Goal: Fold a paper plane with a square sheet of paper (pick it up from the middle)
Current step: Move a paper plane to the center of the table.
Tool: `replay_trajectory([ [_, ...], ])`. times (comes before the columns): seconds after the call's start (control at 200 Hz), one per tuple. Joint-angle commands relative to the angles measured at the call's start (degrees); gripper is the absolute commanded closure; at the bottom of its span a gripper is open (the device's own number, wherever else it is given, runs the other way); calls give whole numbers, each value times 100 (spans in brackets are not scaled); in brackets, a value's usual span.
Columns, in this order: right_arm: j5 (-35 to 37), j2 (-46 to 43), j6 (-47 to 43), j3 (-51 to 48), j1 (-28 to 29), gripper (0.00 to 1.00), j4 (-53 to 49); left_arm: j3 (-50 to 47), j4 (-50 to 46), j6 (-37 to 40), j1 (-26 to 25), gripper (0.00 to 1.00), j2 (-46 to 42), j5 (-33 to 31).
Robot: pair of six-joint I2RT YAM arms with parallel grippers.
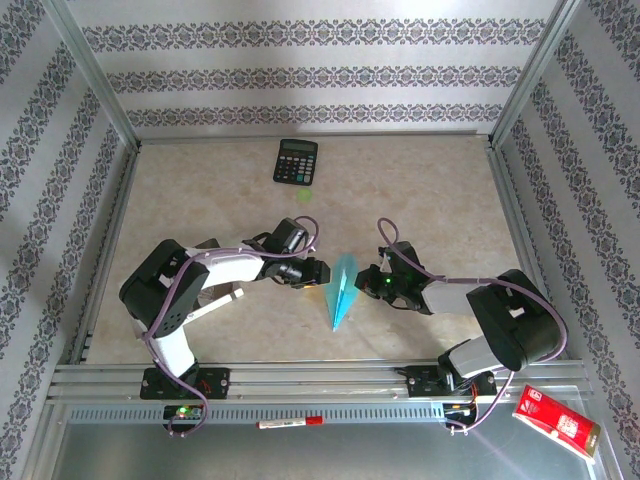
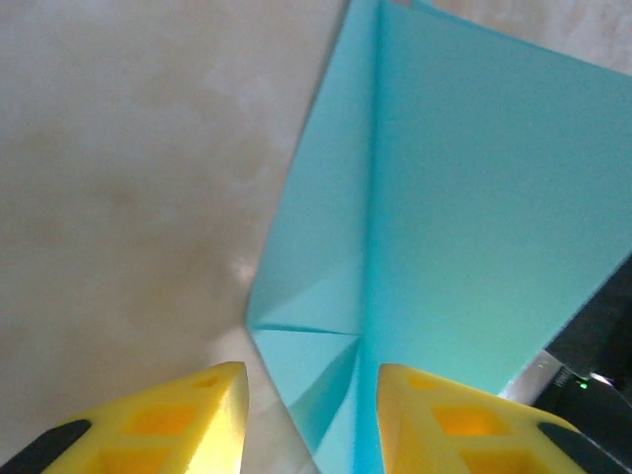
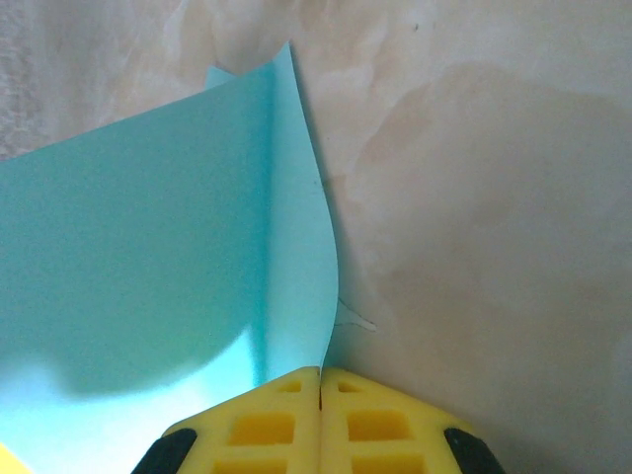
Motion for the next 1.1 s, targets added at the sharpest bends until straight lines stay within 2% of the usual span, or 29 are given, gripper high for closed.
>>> replay_trajectory([
  [0.0,-62,-123,-107,-115,-169,100,10,188,-439,244,-63,59,159,-227],
  [0.065,-45,-217,-159,-115,-185,100,-113,308,-434,217,-110,60,290,-83],
  [0.17,-61,-231,-186,-115,-198,100,-148,486,-528,310,-302,60,378,-256],
  [0.375,-114,-205,-228,-115,-234,100,-166,679,-854,447,-368,70,585,-520],
  [0.699,-198,-170,-307,-6,-295,100,-218,651,-651,383,-381,81,550,-483],
  [0.799,-276,-84,-349,109,-286,100,-219,587,-659,429,-375,82,368,-724],
  [0.919,-297,116,-326,342,-158,100,-135,713,-1303,591,-322,85,253,-1376],
  [1.094,-335,679,-230,1046,277,100,41,226,-1356,370,-33,87,-520,-2068],
])
